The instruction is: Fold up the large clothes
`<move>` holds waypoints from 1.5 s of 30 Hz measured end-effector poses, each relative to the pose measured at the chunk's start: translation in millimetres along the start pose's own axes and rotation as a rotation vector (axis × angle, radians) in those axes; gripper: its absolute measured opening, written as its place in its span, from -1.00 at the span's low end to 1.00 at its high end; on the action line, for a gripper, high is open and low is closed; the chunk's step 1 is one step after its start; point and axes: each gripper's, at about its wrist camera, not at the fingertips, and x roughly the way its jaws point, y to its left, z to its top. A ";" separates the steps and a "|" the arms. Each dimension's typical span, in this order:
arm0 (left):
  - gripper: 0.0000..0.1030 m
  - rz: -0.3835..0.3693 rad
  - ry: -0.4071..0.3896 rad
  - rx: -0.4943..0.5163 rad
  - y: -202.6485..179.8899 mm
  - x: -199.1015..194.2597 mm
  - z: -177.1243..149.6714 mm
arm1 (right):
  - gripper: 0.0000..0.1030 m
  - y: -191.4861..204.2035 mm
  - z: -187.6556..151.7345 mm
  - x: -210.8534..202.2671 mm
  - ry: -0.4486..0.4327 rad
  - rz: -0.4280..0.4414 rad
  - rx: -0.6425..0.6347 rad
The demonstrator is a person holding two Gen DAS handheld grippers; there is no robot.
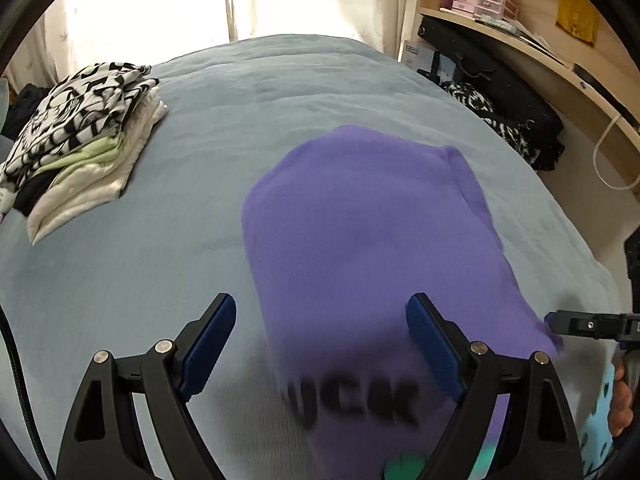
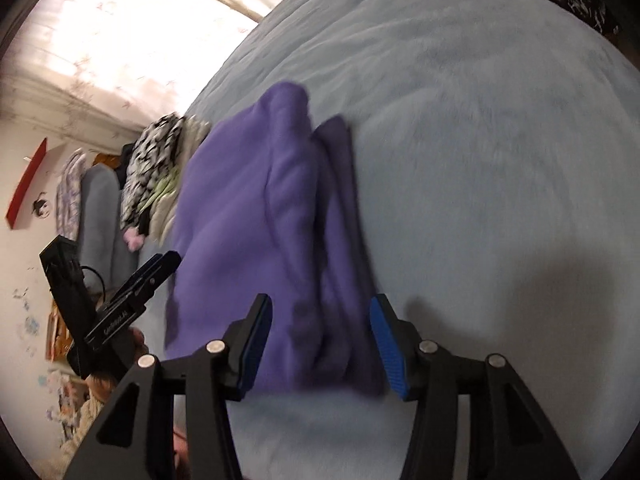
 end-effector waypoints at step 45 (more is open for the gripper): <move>0.98 -0.009 0.031 -0.041 -10.5 34.7 -31.5 | -0.61 11.6 -41.5 19.9 -0.138 -0.256 -0.086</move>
